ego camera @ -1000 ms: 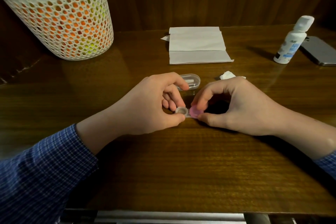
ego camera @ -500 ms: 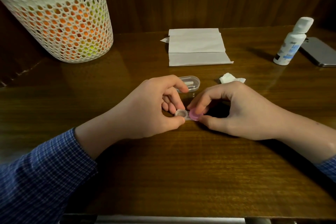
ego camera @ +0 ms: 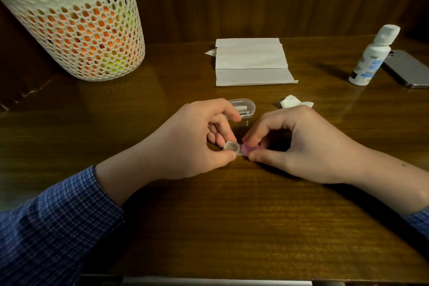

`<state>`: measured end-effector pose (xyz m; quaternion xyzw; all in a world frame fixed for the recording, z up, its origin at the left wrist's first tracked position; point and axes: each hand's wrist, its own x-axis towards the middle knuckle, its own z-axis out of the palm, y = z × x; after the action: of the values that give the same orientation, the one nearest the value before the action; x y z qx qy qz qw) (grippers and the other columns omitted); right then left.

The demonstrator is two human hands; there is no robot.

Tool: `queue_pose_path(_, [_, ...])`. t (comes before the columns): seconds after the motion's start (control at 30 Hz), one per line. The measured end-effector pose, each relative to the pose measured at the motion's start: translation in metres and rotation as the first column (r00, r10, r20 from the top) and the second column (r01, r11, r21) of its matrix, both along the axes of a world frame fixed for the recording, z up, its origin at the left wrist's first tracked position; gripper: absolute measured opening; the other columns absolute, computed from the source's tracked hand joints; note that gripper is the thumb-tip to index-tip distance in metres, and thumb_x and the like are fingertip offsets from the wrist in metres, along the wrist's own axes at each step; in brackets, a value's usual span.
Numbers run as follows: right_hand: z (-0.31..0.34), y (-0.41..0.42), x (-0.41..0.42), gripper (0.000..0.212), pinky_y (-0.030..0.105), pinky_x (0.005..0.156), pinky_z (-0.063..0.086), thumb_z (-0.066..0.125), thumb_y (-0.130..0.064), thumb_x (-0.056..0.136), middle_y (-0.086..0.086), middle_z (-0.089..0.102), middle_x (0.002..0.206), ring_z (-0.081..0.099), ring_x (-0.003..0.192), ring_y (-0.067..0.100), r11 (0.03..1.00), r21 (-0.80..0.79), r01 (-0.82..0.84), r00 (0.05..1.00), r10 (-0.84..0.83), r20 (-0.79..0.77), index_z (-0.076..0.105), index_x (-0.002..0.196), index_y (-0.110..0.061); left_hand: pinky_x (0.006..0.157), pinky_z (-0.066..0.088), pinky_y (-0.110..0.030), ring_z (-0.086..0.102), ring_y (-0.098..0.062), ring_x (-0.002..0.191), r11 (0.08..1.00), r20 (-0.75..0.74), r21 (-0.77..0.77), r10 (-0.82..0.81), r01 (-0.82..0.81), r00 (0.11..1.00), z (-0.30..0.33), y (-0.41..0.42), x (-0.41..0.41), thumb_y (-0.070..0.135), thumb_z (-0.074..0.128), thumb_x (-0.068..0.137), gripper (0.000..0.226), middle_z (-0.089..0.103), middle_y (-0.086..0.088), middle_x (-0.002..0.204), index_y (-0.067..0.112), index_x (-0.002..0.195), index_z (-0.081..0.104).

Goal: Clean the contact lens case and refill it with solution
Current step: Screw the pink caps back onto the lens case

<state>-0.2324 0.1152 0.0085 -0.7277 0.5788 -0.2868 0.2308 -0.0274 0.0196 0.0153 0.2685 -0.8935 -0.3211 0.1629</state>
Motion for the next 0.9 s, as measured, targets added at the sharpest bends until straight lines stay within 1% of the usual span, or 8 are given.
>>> queue_pose_path(0.17, [-0.003, 0.0, 0.009, 0.011, 0.033, 0.075, 0.06, 0.086, -0.037, 0.075, -0.015, 0.072, 0.086, 0.068, 0.084, 0.004, 0.993, -0.078, 0.084, 0.996, -0.084, -0.008, 0.077, 0.08, -0.032, 0.075, 0.06, -0.028, 0.073, -0.006, 0.085, 1.0, 0.002, 0.001, 0.011, -0.011, 1.0, 0.0, 0.001, -0.001, 0.017, 0.087, 0.079, 0.051, 0.076, 0.011, 0.091, 0.019, 0.124, 0.064])
queue_pose_path(0.3, [0.0, 0.0, 0.003, 0.009, 0.029, 0.077, 0.06, 0.085, -0.026, 0.081, -0.015, 0.073, 0.099, 0.07, 0.086, 0.008, 1.0, -0.006, -0.001, 1.0, 0.001, -0.004, 0.078, 0.087, -0.029, 0.076, 0.061, -0.028, 0.073, -0.006, 0.085, 1.0, 0.007, 0.003, 0.006, -0.006, 1.0, 0.001, 0.001, -0.001, 0.017, 0.088, 0.078, 0.051, 0.076, 0.01, 0.091, 0.02, 0.124, 0.063])
queue_pose_path(0.4, [0.001, 0.0, 0.0, 0.011, 0.027, 0.079, 0.06, 0.083, -0.021, 0.083, -0.014, 0.076, 0.094, 0.072, 0.086, 0.006, 1.0, 0.022, -0.008, 1.0, 0.007, 0.016, 0.079, 0.089, -0.029, 0.076, 0.061, -0.027, 0.073, -0.005, 0.085, 1.0, 0.01, -0.001, 0.007, -0.007, 1.0, 0.001, 0.001, 0.0, 0.018, 0.088, 0.078, 0.052, 0.076, 0.011, 0.091, 0.02, 0.124, 0.064])
queue_pose_path(0.53, [0.0, 0.0, 0.006, 0.008, 0.029, 0.082, 0.061, 0.086, -0.028, 0.078, -0.017, 0.077, 0.087, 0.071, 0.087, 0.001, 0.999, -0.012, 0.053, 0.999, -0.053, 0.004, 0.079, 0.082, -0.031, 0.076, 0.061, -0.025, 0.073, -0.004, 0.085, 1.0, 0.005, -0.016, 0.003, -0.003, 1.0, 0.0, 0.001, 0.0, 0.018, 0.087, 0.079, 0.048, 0.076, 0.011, 0.091, 0.019, 0.121, 0.064])
queue_pose_path(0.63, [-0.001, 0.001, 0.011, 0.009, 0.033, 0.082, 0.061, 0.086, -0.034, 0.075, -0.014, 0.076, 0.085, 0.071, 0.085, 0.002, 0.994, -0.05, 0.1, 0.995, -0.1, 0.014, 0.078, 0.077, -0.029, 0.075, 0.061, -0.027, 0.073, -0.004, 0.084, 1.0, 0.0, -0.015, 0.011, -0.01, 1.0, -0.001, 0.002, -0.001, 0.018, 0.087, 0.079, 0.045, 0.076, 0.011, 0.09, 0.02, 0.118, 0.064])
queue_pose_path(0.73, [0.0, 0.002, 0.012, 0.012, 0.034, 0.08, 0.061, 0.085, -0.038, 0.074, -0.013, 0.075, 0.085, 0.071, 0.084, 0.004, 0.993, -0.058, 0.102, 0.995, -0.102, -0.004, 0.078, 0.078, -0.03, 0.075, 0.061, -0.028, 0.073, -0.005, 0.084, 1.0, -0.004, -0.007, 0.011, -0.011, 1.0, -0.001, 0.001, -0.001, 0.018, 0.087, 0.079, 0.045, 0.076, 0.011, 0.09, 0.02, 0.117, 0.064])
queue_pose_path(0.8, [0.001, 0.002, 0.007, 0.011, 0.033, 0.078, 0.061, 0.085, -0.034, 0.077, -0.013, 0.076, 0.088, 0.071, 0.083, 0.006, 0.998, -0.024, 0.058, 0.998, -0.058, -0.004, 0.078, 0.083, -0.029, 0.075, 0.061, -0.028, 0.073, -0.005, 0.084, 1.0, -0.003, -0.006, 0.008, -0.008, 1.0, -0.001, 0.001, 0.0, 0.017, 0.087, 0.079, 0.045, 0.076, 0.01, 0.09, 0.02, 0.118, 0.063])
queue_pose_path(0.9, [0.002, 0.001, 0.002, 0.011, 0.028, 0.079, 0.061, 0.084, -0.024, 0.081, -0.013, 0.077, 0.093, 0.072, 0.085, 0.007, 1.0, 0.026, 0.003, 1.0, -0.004, 0.004, 0.079, 0.089, -0.029, 0.075, 0.061, -0.027, 0.073, -0.005, 0.084, 1.0, -0.005, -0.016, 0.008, -0.008, 1.0, -0.001, 0.002, 0.0, 0.017, 0.087, 0.079, 0.045, 0.076, 0.01, 0.09, 0.02, 0.117, 0.063])
